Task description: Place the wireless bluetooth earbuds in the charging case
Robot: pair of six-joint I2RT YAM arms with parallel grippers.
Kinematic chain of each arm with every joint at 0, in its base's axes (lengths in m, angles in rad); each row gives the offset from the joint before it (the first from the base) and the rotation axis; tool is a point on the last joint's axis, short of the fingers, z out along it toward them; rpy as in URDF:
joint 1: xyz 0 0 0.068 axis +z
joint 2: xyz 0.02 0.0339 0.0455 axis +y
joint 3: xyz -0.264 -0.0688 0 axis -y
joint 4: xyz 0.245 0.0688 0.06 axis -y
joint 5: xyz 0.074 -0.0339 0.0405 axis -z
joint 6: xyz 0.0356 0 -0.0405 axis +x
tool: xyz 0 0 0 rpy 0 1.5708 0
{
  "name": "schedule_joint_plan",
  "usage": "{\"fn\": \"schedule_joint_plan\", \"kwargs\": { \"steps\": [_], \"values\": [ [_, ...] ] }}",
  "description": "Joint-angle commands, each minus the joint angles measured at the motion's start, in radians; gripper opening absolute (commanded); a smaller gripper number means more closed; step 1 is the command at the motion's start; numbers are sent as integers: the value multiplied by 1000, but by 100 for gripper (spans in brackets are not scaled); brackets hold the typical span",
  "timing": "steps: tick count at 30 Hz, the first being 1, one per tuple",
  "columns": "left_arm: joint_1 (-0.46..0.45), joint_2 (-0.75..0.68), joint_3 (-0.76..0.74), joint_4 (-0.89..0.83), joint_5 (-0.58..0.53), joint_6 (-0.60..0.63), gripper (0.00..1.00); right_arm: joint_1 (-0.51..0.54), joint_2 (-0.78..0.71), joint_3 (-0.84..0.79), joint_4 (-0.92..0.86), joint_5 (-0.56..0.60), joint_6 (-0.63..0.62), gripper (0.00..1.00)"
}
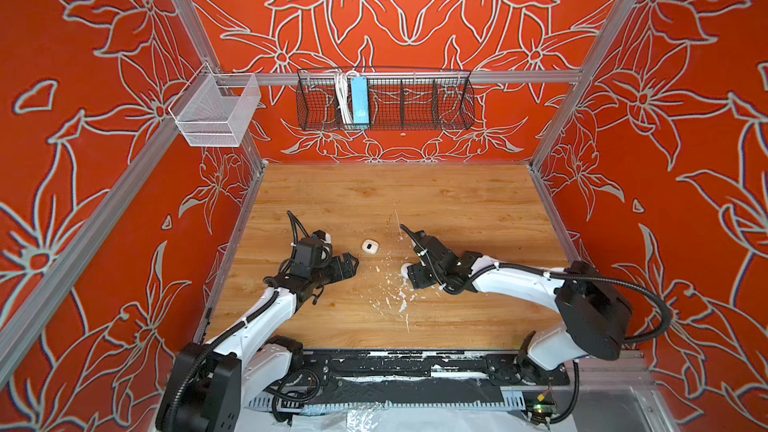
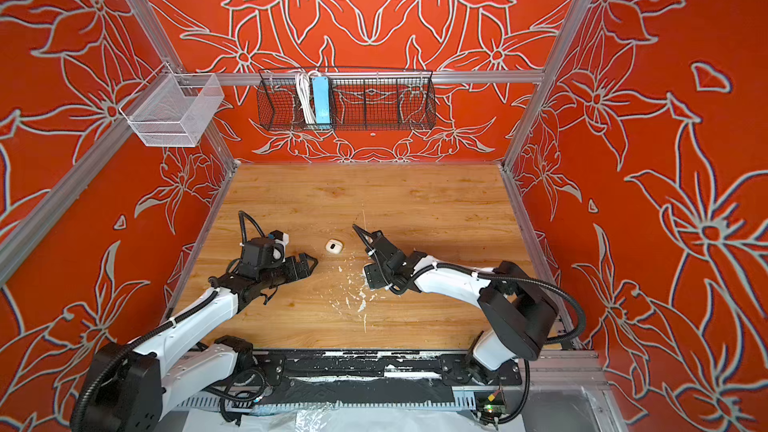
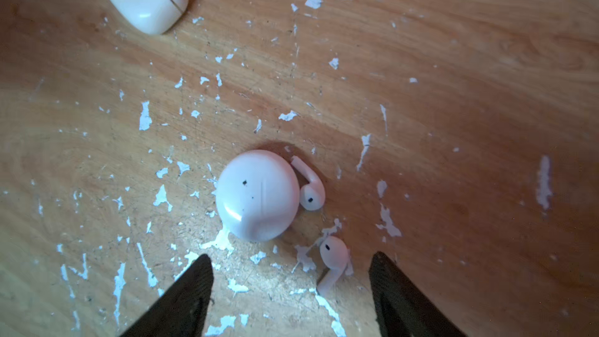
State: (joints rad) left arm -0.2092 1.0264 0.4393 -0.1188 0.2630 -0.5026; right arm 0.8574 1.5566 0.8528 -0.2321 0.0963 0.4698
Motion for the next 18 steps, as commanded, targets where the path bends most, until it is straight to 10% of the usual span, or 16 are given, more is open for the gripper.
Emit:
{"fn": "schedule_joint_plan", "kwargs": {
  "steps": [1, 18],
  "values": [
    [4, -31, -17, -14, -15, -16, 97, 17, 31, 59, 35, -21, 35, 73],
    [5, -173, -40, -38, -17, -16, 97, 50, 211, 193, -37, 47, 27, 72]
  ]
}}
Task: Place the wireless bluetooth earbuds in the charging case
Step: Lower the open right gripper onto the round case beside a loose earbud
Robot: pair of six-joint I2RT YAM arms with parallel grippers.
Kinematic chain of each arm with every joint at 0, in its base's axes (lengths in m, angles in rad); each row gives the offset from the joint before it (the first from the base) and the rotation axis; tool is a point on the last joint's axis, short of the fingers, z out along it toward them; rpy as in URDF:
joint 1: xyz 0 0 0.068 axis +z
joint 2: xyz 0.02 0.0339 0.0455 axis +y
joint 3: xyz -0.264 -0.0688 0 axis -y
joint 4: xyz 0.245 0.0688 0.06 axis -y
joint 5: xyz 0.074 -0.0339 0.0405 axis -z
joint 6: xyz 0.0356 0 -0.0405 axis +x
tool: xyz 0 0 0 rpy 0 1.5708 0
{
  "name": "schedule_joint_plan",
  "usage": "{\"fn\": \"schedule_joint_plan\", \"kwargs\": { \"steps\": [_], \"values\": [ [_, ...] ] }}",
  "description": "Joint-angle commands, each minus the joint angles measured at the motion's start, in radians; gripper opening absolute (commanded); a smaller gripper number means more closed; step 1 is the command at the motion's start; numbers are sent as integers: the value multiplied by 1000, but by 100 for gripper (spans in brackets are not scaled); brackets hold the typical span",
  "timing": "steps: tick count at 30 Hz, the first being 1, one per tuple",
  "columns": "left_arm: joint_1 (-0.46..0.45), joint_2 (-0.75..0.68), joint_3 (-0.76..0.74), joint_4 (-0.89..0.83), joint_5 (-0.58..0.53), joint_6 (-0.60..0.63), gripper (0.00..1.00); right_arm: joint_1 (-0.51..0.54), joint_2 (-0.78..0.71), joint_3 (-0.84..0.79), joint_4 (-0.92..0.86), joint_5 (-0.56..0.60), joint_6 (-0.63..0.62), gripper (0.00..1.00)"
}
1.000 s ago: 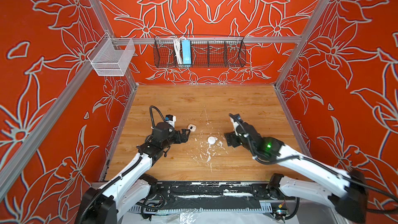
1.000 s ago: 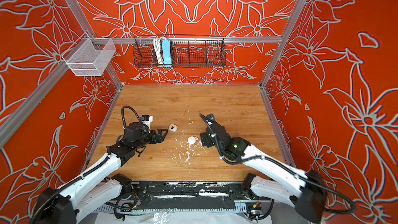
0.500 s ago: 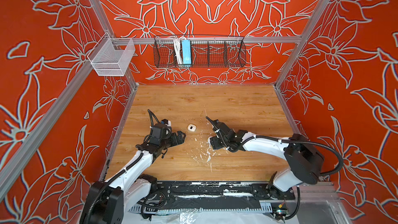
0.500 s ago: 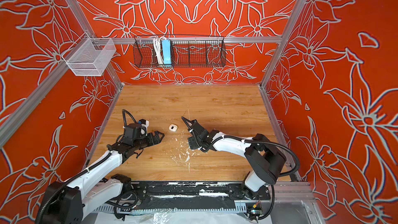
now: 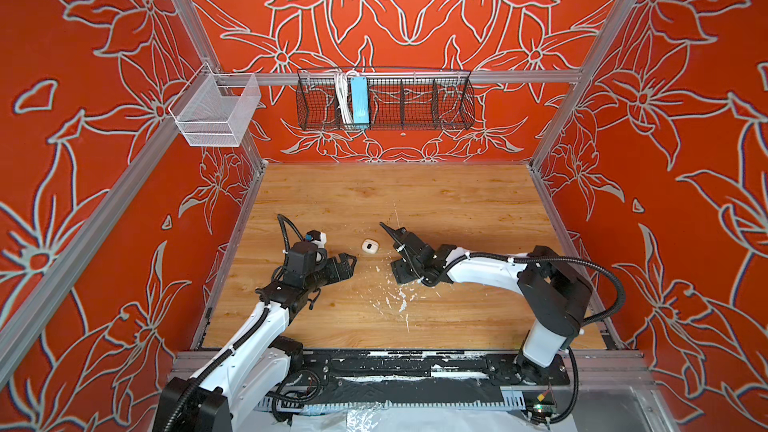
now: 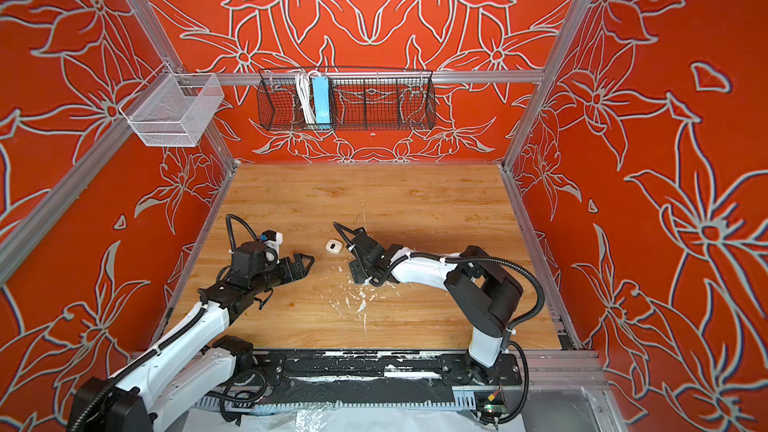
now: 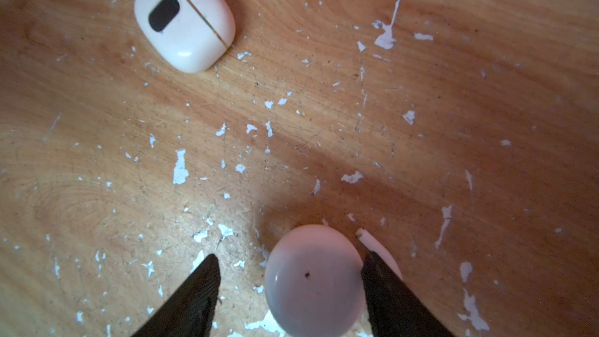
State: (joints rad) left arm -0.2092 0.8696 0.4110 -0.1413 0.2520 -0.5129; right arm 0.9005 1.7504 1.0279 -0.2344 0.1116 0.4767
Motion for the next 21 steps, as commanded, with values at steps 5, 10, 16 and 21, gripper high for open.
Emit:
{"fn": "schedule_joint_plan", "kwargs": {
  "steps": [5, 10, 16, 21],
  "values": [
    [5, -22, -15, -14, -3, -8, 97, 18, 24, 21, -52, 51, 22, 72],
    [5, -26, -17, -12, -1, -7, 97, 35, 45, 45, -74, 78, 22, 72],
    [5, -36, -18, -17, -2, -7, 97, 59, 78, 79, -102, 110, 25, 68],
    [5, -50, -21, -18, 1, -11, 97, 67, 90, 83, -108, 124, 29, 67]
  ]
}}
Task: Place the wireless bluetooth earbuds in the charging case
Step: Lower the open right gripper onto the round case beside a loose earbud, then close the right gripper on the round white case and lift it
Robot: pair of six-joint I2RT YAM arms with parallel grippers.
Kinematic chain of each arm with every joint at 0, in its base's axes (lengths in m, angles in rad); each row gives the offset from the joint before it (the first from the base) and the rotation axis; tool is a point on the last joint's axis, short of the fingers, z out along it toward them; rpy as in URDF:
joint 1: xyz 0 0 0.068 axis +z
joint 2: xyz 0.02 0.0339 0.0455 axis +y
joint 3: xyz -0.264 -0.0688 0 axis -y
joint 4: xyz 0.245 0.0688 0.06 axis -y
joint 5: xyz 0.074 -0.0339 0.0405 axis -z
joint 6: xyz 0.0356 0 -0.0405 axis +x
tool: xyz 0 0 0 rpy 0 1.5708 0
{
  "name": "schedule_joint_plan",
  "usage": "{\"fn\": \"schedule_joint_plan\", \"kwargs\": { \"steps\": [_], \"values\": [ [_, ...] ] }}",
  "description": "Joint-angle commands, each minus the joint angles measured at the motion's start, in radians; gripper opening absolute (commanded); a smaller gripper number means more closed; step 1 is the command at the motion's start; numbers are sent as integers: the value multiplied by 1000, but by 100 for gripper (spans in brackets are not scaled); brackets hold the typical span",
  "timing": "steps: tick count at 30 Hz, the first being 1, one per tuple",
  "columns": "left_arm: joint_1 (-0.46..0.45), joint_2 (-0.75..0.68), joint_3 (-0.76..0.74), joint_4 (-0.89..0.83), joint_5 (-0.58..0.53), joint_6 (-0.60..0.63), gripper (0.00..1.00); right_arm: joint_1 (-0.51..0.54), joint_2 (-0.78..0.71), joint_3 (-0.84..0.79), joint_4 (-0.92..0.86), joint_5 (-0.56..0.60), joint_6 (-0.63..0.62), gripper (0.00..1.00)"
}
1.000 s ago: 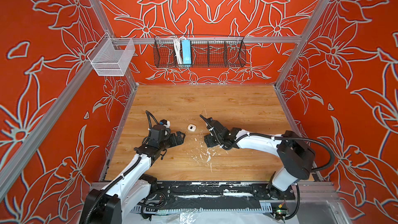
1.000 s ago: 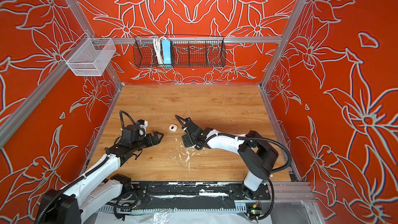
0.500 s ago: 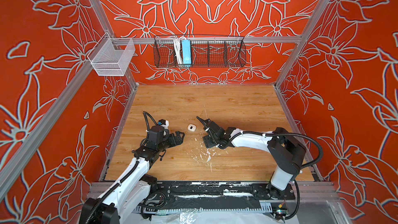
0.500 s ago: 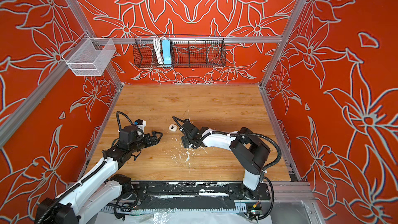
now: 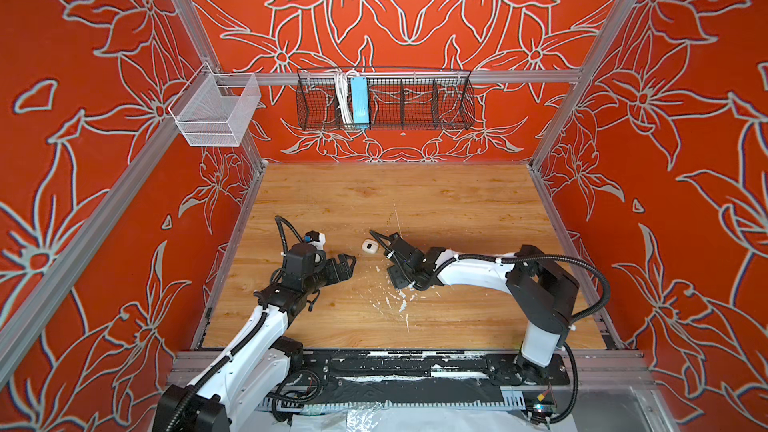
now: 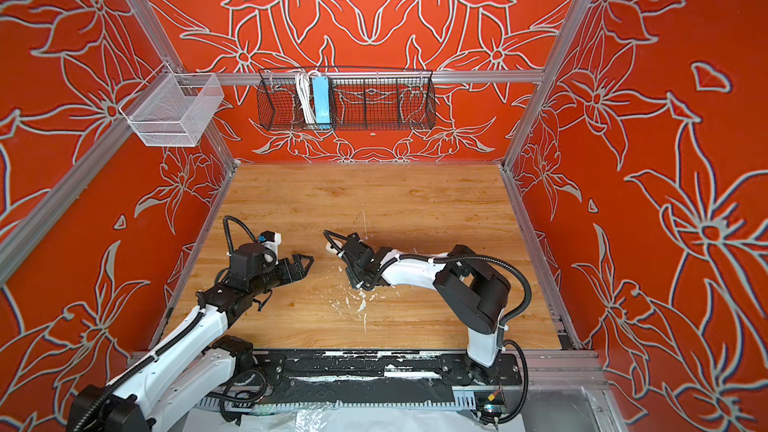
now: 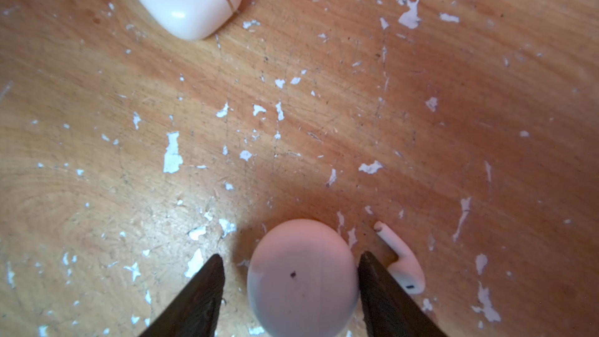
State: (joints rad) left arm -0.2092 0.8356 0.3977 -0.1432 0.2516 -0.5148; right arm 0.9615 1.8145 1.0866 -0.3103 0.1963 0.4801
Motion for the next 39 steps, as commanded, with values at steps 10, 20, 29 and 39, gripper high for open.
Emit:
{"fn": "schedule_joint_plan", "kwargs": {
  "steps": [10, 20, 29, 39],
  "values": [
    [4, -36, -13, -20, 3, -12, 97, 13, 38, 13, -25, 43, 33, 61],
    [5, -39, -12, -4, 43, -23, 97, 18, 18, 8, -10, 43, 23, 49],
    [5, -95, 23, -6, 290, -95, 95, 153, -171, 5, 59, 232, -243, 47],
    [4, -287, 15, -3, 478, -139, 92, 317, -438, -106, 254, 349, -562, 44]
  ]
}}
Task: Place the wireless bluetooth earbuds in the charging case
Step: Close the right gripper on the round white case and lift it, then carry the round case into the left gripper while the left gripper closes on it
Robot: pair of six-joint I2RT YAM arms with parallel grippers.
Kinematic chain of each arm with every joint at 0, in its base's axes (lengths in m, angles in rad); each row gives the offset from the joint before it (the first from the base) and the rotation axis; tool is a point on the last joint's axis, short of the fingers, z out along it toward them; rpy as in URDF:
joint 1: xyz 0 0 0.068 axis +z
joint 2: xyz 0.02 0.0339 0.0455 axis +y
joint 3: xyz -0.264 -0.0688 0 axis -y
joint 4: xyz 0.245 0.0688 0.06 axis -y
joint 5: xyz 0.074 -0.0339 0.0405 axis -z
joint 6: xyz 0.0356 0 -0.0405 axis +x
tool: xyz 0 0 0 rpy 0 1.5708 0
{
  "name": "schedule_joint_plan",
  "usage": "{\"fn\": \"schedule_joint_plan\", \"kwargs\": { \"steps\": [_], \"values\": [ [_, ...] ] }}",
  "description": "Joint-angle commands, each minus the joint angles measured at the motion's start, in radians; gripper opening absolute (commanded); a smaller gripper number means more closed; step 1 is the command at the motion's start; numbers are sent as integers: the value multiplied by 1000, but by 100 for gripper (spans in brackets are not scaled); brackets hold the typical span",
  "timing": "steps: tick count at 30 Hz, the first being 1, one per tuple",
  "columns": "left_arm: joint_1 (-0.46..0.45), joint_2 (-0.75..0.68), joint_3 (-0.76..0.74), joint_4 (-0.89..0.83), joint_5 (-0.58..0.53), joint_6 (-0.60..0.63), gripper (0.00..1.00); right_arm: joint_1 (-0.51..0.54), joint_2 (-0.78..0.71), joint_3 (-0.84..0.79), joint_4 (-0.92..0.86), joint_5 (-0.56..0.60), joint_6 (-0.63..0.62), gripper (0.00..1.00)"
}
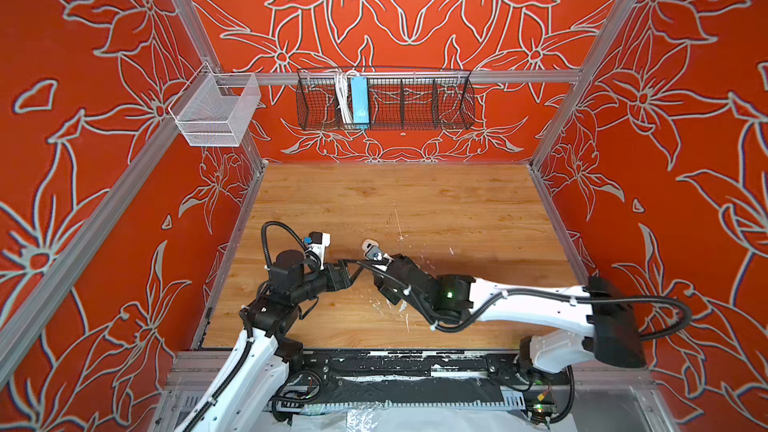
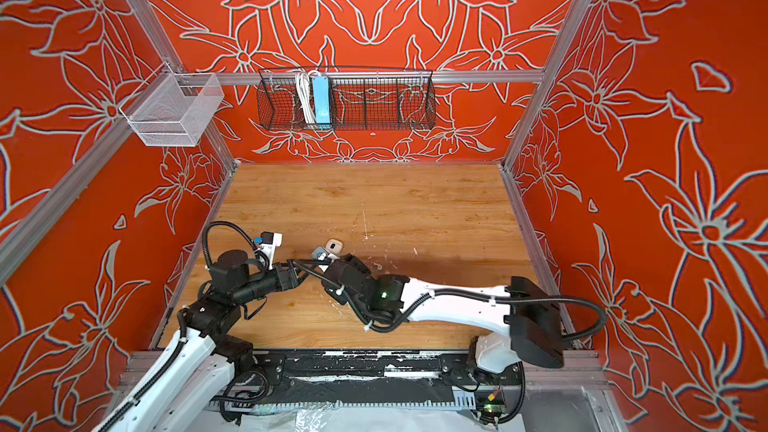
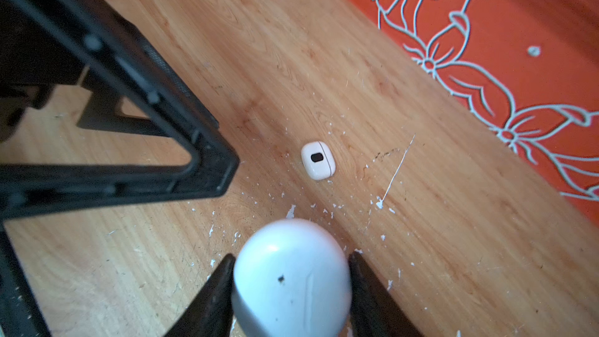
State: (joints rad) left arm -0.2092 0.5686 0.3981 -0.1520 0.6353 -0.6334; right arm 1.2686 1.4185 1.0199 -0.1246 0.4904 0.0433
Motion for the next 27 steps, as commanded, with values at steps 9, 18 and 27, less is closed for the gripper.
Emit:
{"fn": "schedule_joint_plan", "kwargs": {
  "steps": [9, 18, 27],
  "values": [
    [-30, 9, 3, 167, 244, -72, 81, 116, -155, -98, 181, 57, -335, 42],
    [-146, -18, 29, 176, 215, -28, 72, 124, -168, -126, 245, 54, -405, 42],
    [-150, -142, 50, 1, 28, 4, 70, 123, -197, -173, 278, 165, -419, 40]
  ]
}}
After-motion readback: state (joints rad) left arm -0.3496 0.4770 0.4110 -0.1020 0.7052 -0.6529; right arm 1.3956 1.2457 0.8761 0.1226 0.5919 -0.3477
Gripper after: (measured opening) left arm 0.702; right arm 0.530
